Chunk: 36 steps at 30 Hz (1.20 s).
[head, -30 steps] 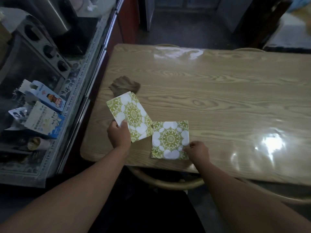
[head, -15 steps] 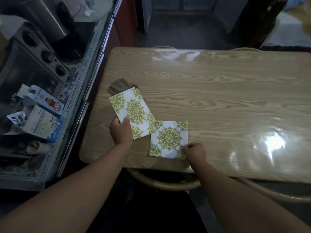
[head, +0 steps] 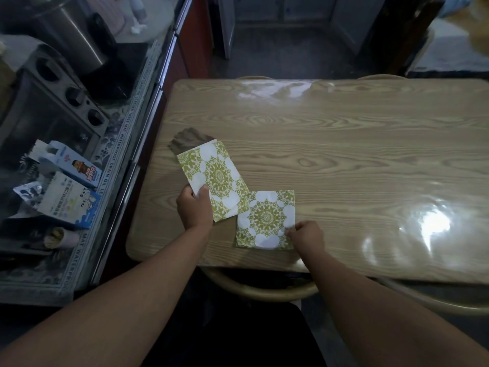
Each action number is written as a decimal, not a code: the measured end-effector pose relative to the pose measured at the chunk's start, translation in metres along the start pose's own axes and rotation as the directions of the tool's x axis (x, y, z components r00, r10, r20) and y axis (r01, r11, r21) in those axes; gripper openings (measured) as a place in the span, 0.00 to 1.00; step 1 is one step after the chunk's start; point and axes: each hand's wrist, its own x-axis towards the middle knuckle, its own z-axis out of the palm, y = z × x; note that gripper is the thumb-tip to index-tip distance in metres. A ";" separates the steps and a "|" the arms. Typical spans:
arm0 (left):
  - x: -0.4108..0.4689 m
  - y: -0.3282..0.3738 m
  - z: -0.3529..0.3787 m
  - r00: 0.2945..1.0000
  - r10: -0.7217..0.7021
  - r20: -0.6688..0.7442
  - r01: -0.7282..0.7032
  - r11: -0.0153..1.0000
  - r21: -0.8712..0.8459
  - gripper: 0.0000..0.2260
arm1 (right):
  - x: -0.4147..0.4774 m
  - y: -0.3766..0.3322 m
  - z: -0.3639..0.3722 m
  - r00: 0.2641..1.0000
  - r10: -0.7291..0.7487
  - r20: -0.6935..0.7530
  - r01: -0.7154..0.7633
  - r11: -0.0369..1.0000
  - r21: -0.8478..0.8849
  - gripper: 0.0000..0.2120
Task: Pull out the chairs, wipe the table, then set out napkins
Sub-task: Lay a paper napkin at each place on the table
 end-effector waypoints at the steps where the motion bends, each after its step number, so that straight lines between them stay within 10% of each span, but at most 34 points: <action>1: -0.002 0.001 0.001 1.000 0.000 0.009 0.000 1.000 -0.007 0.08 | -0.001 0.000 -0.001 1.000 -0.007 0.007 0.007 1.000 -0.010 0.15; 7: -0.015 0.013 0.012 0.983 -0.030 0.179 0.051 0.992 -0.112 0.06 | -0.006 -0.011 -0.016 0.976 -0.112 -0.184 0.096 0.991 -0.095 0.18; 13: -0.030 0.011 0.035 0.736 -0.316 0.599 0.476 0.870 -0.126 0.10 | -0.001 -0.020 -0.050 0.960 0.132 0.248 -0.269 0.685 0.677 0.21; 21: -0.057 -0.018 0.064 0.610 -0.389 0.690 0.443 0.890 0.110 0.14 | -0.005 0.024 -0.073 0.996 0.045 0.074 -0.081 0.798 0.597 0.07; 25: -0.070 -0.021 0.082 0.559 -0.421 0.714 0.475 0.869 0.140 0.34 | -0.006 0.041 -0.084 0.994 0.078 0.070 -0.105 0.784 0.612 0.06; 31: -0.095 -0.013 0.115 0.513 -0.419 0.750 0.465 0.869 0.167 0.26 | 0.010 0.066 -0.117 0.992 0.127 0.026 -0.116 0.780 0.615 0.10; 36: -0.132 -0.004 0.155 0.581 -0.387 0.716 0.406 0.900 0.158 0.30 | 0.031 0.099 -0.164 0.991 0.136 -0.013 -0.101 0.797 0.596 0.06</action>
